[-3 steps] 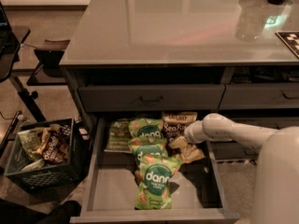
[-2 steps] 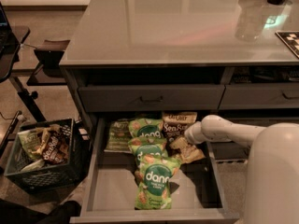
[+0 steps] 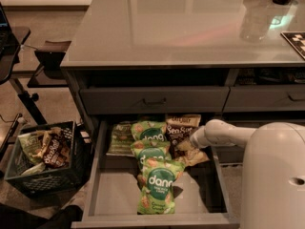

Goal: Pick brown chip bag from middle drawer and place on counter

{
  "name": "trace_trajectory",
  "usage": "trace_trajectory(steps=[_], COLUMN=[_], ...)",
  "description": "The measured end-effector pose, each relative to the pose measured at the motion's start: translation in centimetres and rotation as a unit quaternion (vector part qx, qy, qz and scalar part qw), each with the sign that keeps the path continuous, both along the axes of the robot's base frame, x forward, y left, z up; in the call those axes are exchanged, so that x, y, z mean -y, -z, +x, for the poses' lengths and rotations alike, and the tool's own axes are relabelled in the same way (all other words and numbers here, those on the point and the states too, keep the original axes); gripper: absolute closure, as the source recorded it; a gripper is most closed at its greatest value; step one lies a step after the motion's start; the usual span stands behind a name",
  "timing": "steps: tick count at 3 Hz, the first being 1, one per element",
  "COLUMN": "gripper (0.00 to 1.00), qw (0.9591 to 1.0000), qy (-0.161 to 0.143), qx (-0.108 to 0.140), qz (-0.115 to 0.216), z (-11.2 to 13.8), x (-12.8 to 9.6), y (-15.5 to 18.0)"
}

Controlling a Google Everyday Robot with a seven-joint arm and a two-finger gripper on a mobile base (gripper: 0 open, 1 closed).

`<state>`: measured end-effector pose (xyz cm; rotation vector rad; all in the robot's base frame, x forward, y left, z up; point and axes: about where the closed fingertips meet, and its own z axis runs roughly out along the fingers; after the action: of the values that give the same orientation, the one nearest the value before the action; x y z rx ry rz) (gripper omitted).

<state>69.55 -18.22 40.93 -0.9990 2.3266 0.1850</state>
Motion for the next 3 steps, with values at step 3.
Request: trace_trajectory(steps=[3], gripper=[1.0], qw=[0.9999], qy=[-0.003], qx=[0.001], qz=[0.01], z=[-0.18], x=[0.0], y=[-0.52])
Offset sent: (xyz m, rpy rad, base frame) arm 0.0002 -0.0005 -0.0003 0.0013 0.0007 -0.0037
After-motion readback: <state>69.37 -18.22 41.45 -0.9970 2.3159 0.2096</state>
